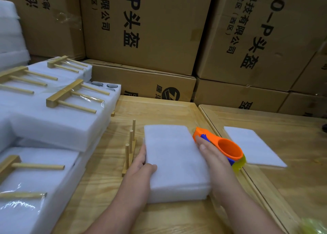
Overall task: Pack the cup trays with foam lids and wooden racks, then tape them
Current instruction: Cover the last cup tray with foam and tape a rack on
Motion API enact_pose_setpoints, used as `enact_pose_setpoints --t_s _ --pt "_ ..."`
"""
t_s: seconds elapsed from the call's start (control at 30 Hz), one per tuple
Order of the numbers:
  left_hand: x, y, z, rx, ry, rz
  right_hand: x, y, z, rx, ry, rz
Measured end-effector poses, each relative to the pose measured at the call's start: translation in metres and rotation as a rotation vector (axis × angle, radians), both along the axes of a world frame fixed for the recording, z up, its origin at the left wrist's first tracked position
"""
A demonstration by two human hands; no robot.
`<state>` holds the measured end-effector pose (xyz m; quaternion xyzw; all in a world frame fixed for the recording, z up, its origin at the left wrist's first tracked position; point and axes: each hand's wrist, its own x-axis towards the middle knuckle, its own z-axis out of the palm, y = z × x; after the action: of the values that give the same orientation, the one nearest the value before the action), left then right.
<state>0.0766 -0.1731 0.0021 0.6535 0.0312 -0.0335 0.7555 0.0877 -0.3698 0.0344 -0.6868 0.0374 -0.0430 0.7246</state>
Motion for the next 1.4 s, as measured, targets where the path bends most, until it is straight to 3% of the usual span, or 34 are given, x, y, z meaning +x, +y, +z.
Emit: enact_pose_setpoints --t_s 0.1,0.23,0.4,0.57,0.7,1.07,1.17,1.23,1.3,1.4 --pt "0.0 0.002 0.002 0.045 -0.012 -0.023 -0.001 0.0 -0.003 0.37 0.077 0.01" --pt "-0.001 0.002 0.004 0.077 0.002 -0.021 -0.003 -0.001 -0.015 0.458 0.084 0.109" --pt "0.002 0.002 -0.001 0.073 0.037 0.006 -0.006 -0.004 -0.024 0.456 0.028 0.167" --pt "0.001 0.001 -0.003 0.026 0.05 0.05 -0.008 -0.008 -0.032 0.299 0.044 0.081" --pt "-0.005 0.001 -0.001 0.0 0.029 0.06 -0.013 -0.007 -0.033 0.287 0.067 0.079" --pt "-0.017 0.006 0.01 0.027 -0.047 -0.066 -0.018 -0.008 -0.031 0.268 0.06 0.114" --pt "-0.024 0.016 0.016 -0.03 -0.039 -0.149 -0.016 -0.011 -0.034 0.356 0.055 0.076" --pt "-0.031 0.026 0.018 -0.041 -0.014 -0.071 -0.013 -0.013 -0.035 0.424 0.067 0.044" --pt "-0.035 0.038 0.01 0.016 0.005 0.186 -0.011 -0.013 -0.036 0.46 0.08 0.029" --pt "-0.031 0.05 0.005 0.233 -0.106 0.409 -0.008 -0.013 -0.033 0.509 0.102 -0.017"
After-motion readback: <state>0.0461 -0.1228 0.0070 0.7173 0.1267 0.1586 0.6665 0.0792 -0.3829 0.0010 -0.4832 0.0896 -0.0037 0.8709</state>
